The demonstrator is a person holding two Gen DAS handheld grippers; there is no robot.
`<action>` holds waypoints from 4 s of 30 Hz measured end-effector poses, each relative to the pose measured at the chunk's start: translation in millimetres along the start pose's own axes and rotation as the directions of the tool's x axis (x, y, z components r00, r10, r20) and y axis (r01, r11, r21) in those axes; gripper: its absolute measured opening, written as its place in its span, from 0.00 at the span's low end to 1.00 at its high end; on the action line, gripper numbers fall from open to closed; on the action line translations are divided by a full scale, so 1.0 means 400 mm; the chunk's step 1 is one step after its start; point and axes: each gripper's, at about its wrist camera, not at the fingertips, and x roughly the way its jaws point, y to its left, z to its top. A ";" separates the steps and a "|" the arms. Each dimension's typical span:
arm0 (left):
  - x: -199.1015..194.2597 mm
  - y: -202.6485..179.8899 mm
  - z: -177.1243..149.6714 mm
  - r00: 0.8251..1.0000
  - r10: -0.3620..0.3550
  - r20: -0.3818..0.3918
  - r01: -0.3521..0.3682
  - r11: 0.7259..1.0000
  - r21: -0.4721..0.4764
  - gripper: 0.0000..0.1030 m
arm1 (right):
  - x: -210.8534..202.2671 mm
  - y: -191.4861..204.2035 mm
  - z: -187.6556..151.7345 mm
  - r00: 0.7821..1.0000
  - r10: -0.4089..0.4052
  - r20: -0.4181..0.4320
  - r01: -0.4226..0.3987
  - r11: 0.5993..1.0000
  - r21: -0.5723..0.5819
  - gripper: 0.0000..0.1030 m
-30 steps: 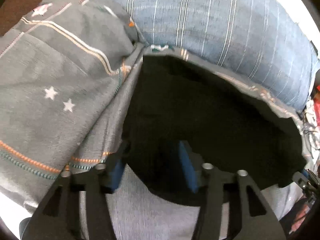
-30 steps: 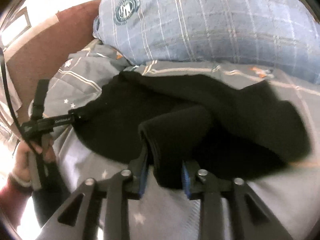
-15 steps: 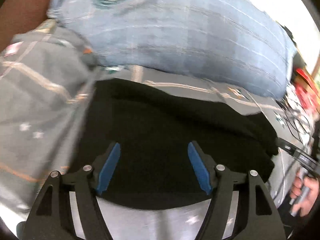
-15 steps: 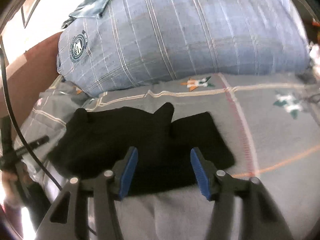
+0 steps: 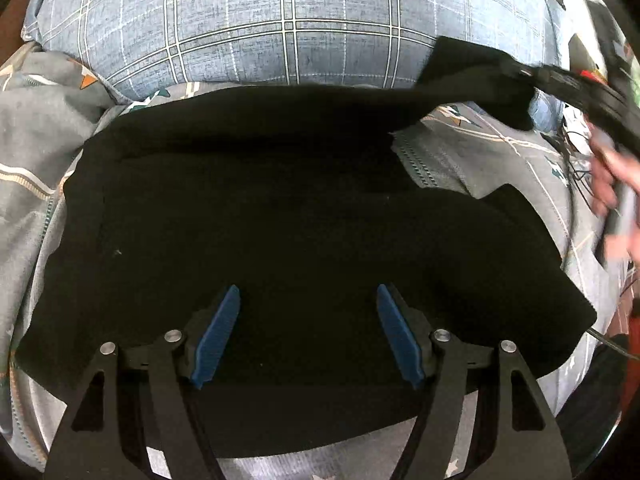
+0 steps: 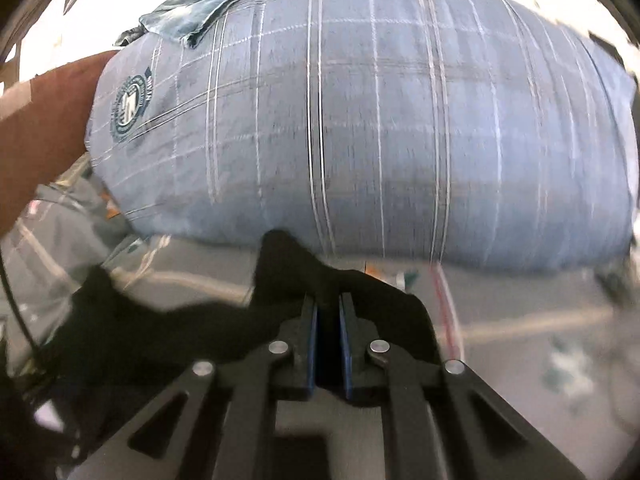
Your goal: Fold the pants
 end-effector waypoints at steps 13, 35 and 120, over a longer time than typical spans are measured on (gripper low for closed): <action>0.002 0.005 0.008 1.000 -0.011 0.011 0.011 1.000 -0.011 0.80 | -0.072 -0.056 -0.247 0.966 0.081 -0.247 -0.052 0.991 0.122 0.43; -0.002 -0.013 -0.007 1.000 0.028 0.004 -0.028 0.999 0.017 0.80 | -0.264 -0.278 -0.340 0.955 -0.207 -0.212 0.255 0.939 0.231 0.04; 0.138 0.407 0.293 0.995 -0.052 -0.081 0.003 0.856 -0.517 0.86 | 0.001 0.256 -0.155 0.962 0.233 -0.139 -0.261 0.936 -0.236 0.68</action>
